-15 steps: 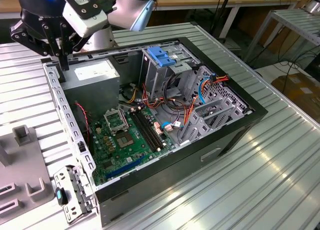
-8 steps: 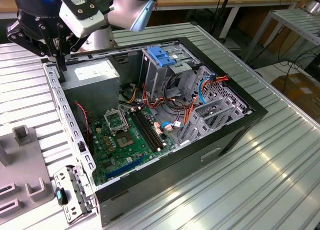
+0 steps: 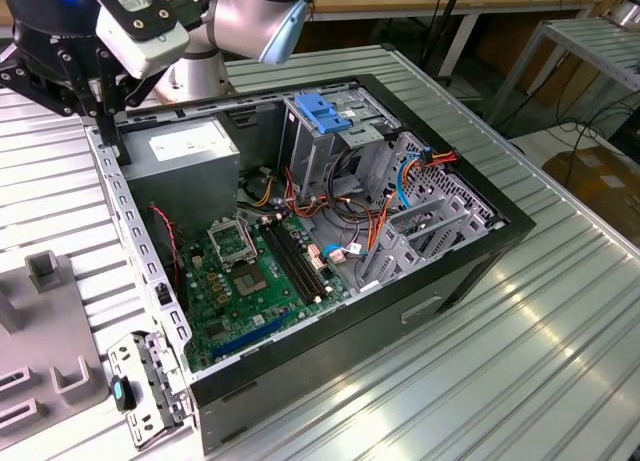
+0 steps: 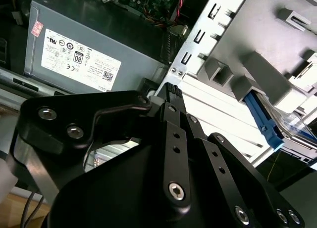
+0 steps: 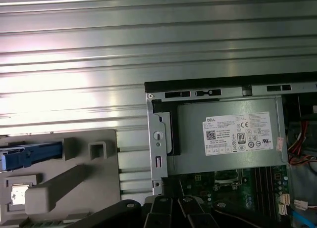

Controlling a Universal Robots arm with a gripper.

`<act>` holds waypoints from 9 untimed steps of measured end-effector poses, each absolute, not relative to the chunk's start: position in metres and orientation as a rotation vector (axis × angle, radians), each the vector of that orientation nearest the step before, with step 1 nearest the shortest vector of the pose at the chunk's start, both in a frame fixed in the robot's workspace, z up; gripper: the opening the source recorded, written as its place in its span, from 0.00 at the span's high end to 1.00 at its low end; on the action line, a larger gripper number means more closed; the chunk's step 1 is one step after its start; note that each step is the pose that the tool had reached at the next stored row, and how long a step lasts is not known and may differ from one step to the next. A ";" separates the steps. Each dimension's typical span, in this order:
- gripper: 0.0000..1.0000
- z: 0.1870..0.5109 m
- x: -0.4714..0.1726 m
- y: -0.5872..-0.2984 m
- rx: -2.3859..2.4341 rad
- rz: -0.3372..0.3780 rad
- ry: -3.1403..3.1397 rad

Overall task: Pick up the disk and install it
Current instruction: 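Reach for the disk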

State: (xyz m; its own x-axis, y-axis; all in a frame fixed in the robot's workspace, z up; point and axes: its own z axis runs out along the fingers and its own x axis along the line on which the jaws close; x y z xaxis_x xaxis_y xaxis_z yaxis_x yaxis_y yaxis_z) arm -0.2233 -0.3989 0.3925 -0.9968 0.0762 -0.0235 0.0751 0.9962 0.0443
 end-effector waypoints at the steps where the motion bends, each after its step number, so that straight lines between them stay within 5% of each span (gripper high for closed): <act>1: 0.89 0.393 -0.225 -0.399 0.118 0.068 3.113; 9: 0.89 0.392 -0.241 -0.398 0.118 0.068 3.113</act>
